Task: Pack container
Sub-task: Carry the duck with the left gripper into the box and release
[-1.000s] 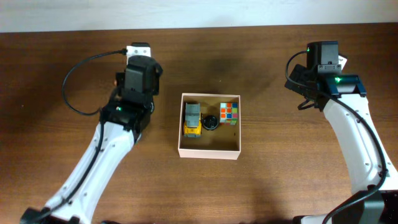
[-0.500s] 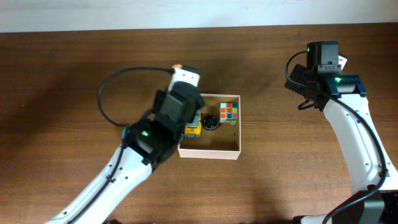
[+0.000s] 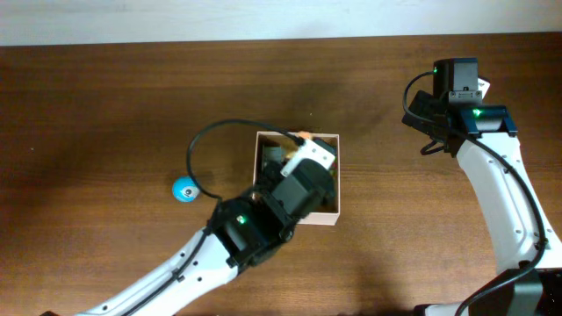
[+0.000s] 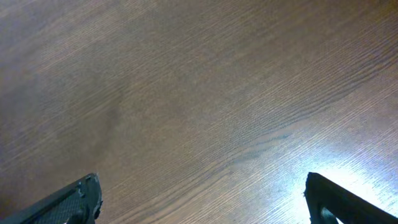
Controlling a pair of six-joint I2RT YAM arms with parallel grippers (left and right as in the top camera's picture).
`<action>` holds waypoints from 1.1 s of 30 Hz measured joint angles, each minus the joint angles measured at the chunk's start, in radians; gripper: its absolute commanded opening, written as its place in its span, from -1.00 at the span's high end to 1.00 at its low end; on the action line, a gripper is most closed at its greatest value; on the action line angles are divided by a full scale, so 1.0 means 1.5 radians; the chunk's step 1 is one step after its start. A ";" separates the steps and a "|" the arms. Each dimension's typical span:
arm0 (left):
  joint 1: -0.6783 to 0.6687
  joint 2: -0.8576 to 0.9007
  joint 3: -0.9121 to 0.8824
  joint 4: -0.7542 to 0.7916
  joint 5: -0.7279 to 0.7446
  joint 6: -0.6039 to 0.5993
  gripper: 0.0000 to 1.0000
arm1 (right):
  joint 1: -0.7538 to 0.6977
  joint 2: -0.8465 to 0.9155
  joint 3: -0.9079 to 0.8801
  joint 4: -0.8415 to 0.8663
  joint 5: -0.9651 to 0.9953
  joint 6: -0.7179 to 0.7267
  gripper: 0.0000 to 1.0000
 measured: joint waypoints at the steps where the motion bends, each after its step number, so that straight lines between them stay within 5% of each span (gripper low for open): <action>1: -0.009 0.000 0.000 -0.002 0.000 -0.002 0.68 | 0.000 0.000 0.000 0.000 0.000 0.000 -0.98; 22: -0.038 0.126 0.000 -0.001 0.010 -0.015 0.67 | 0.000 0.000 0.000 0.000 0.000 0.001 -0.98; 27: -0.037 0.133 0.000 0.003 0.010 -0.020 0.02 | 0.000 0.000 0.000 0.000 0.000 0.000 -0.97; 33: -0.037 0.133 0.000 0.028 0.010 -0.022 -0.08 | 0.000 0.000 0.000 0.000 0.000 0.001 -0.98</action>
